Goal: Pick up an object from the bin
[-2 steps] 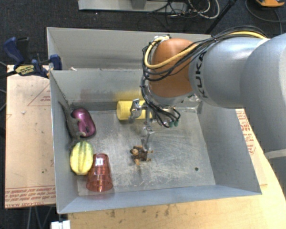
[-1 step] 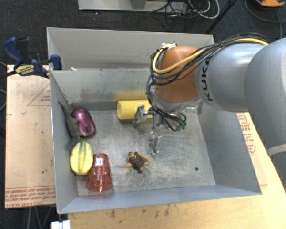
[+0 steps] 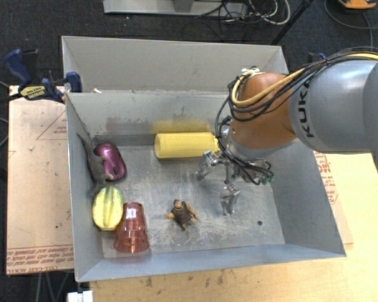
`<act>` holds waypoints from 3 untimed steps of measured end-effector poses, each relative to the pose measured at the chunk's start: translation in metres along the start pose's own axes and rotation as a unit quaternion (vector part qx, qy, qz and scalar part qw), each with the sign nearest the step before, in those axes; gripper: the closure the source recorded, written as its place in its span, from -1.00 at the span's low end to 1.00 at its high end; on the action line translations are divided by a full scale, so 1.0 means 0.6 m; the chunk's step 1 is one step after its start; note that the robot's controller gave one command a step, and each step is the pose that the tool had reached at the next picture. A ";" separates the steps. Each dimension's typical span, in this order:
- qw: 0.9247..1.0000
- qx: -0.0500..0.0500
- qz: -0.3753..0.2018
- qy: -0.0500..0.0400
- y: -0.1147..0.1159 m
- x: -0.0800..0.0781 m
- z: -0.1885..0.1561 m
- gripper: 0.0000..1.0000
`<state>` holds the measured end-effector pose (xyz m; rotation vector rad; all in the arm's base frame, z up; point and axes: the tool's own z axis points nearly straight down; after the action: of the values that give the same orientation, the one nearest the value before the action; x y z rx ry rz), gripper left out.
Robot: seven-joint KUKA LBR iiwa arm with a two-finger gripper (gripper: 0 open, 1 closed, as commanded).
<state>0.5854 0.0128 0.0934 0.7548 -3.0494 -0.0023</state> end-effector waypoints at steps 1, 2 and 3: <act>0.997 0.000 -0.074 -0.004 0.162 0.030 0.034 1.00; 0.997 0.000 -0.074 -0.004 0.162 0.029 0.033 1.00; 0.992 0.000 -0.126 -0.001 0.176 0.033 -0.157 1.00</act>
Offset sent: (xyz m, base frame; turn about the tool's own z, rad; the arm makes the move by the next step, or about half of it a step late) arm 0.0000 0.0000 0.0000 0.0000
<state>0.5189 0.0972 0.1875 1.1355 -2.9321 -0.0019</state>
